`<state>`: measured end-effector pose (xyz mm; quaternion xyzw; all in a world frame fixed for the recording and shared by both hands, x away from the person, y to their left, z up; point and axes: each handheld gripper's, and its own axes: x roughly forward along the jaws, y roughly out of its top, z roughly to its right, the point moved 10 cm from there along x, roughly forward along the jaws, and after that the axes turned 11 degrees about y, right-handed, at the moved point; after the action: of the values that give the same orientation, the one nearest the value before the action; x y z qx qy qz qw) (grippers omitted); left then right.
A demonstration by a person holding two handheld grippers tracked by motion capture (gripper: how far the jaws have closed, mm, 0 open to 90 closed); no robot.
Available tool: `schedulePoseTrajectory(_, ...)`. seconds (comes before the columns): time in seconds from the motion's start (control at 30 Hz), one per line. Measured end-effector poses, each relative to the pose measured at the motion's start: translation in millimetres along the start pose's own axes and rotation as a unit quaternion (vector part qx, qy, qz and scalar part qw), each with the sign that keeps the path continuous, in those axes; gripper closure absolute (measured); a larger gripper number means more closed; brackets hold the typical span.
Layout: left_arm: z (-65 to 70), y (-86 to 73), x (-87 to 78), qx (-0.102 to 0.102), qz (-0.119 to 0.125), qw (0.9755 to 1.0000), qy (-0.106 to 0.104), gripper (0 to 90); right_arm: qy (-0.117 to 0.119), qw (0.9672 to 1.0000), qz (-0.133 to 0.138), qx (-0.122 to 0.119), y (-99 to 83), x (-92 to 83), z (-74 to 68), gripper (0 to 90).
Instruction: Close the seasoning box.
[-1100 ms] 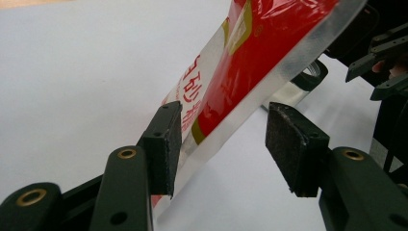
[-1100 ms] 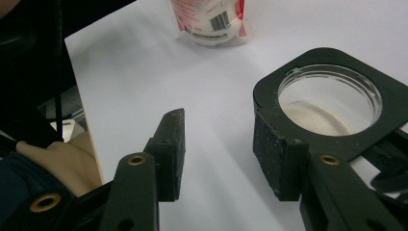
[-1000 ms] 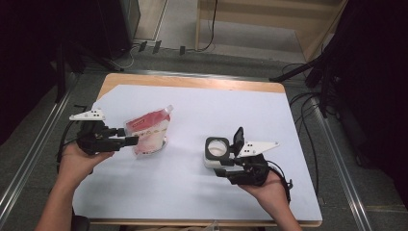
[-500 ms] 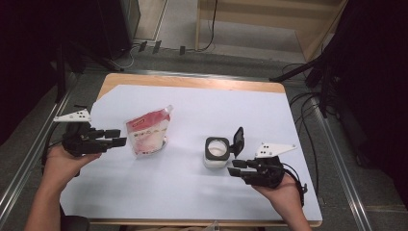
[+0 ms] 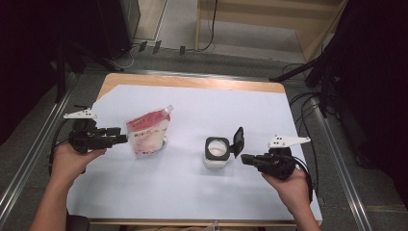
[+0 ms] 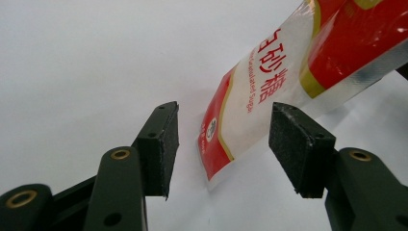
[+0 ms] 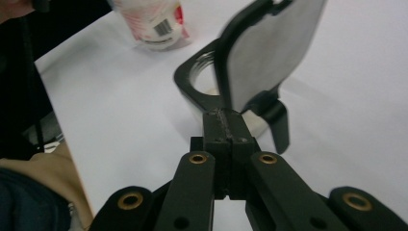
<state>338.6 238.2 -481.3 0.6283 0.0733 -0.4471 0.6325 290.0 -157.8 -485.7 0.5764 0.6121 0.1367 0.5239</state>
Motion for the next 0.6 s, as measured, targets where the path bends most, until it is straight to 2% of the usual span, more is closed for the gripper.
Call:
schedulePoseTrajectory(0.07,1.3,0.3,1.6,0.001,0.0,1.0,-0.002,45.1,-0.014,0.9999,0.001,0.002,1.5,-0.4,7.2,90.0)
schedulePoseTrajectory(0.1,1.2,0.2,2.9,0.001,0.001,1.0,0.003,45.0,-0.017,0.9998,0.004,0.006,2.6,0.1,10.0,90.0)
schedulePoseTrajectory(0.27,0.9,-2.1,6.6,-0.001,-0.009,1.0,-0.001,45.3,-0.033,0.9991,0.017,0.018,9.1,6.2,24.3,90.0)
schedulePoseTrajectory(0.6,-7.0,-3.1,0.1,-0.007,-0.001,0.9999,0.008,44.9,-0.045,0.9984,0.028,0.019,18.8,18.2,36.1,90.0)
